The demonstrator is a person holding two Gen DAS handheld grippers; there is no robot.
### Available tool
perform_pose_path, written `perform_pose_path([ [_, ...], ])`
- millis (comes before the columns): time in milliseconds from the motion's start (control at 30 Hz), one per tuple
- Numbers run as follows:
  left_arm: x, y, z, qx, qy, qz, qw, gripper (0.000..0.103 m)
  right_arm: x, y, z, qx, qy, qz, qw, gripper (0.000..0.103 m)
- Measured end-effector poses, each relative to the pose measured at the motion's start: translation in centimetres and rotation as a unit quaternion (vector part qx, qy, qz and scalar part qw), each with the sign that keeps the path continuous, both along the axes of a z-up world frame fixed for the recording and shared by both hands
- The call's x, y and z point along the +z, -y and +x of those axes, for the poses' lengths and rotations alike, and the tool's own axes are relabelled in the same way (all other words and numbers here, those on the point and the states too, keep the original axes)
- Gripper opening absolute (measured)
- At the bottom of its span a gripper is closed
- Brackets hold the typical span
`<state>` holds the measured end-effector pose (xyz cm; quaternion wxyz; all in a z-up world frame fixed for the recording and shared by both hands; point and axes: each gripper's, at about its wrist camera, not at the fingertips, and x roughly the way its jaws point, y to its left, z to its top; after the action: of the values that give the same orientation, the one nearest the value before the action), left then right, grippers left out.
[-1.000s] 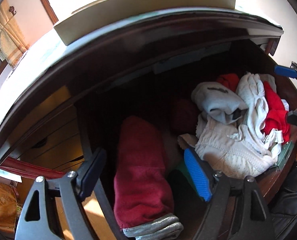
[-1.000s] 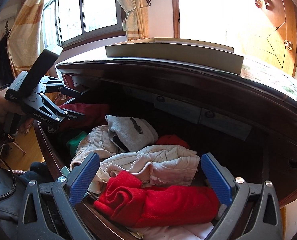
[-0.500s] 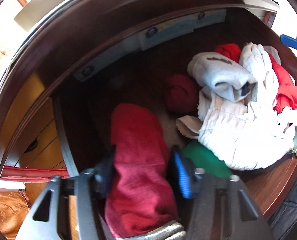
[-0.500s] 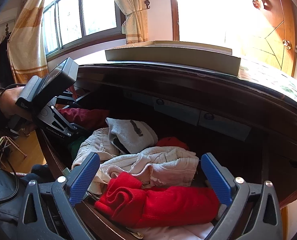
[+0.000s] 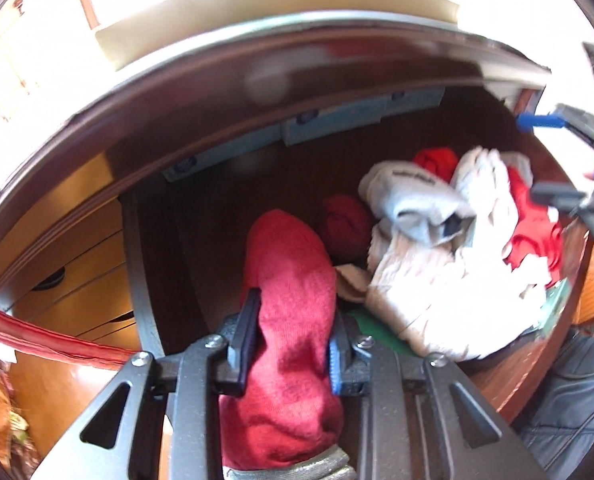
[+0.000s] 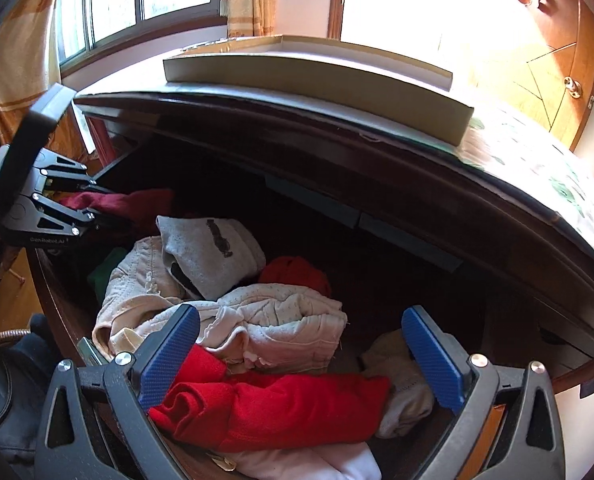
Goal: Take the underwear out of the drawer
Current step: 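Grasp the dark red sock with the left gripper, then grasp the white underwear with the right gripper while the left holds the sock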
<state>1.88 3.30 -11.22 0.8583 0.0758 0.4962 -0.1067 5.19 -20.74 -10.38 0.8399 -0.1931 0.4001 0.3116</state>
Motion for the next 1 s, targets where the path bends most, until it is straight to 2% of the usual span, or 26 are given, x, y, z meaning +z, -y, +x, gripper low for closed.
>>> perform_pose_path([
  [133,0.5,-0.3,-0.6,0.014,0.018,-0.033,0.9992,0.025,-1.4,-0.9,1.7,0.008,-0.052,-0.027,0.998,0.102],
  [533,2.1,-0.8,-0.2,0.036,0.046,-0.096,0.9936,0.025,-3.6,-2.4,4.4,0.037,-0.143,-0.06,0.987,0.102],
  [700,2.6,-0.8,-0.6,0.045,0.06,-0.104,0.9917,0.025,-4.6,-1.5,5.4,0.034,-0.196,-0.034,0.979,0.082],
  [767,2.7,-1.0,-0.8,0.05,0.065,-0.11,0.9906,0.025,-4.5,-0.9,5.7,0.036,-0.206,-0.014,0.978,0.069],
  [800,2.8,-1.0,-0.9,0.052,0.067,-0.112,0.9901,0.025,-4.4,-0.2,6.1,0.04,-0.208,-0.005,0.977,0.065],
  [867,3.0,-1.2,-1.3,0.057,0.075,-0.112,0.9892,0.025,-4.2,0.4,6.1,0.045,-0.208,0.014,0.977,0.049],
  [1000,3.5,-1.8,-2.0,0.067,0.089,-0.117,0.9868,0.025,-3.2,1.3,5.5,0.054,-0.183,0.028,0.981,0.039],
])
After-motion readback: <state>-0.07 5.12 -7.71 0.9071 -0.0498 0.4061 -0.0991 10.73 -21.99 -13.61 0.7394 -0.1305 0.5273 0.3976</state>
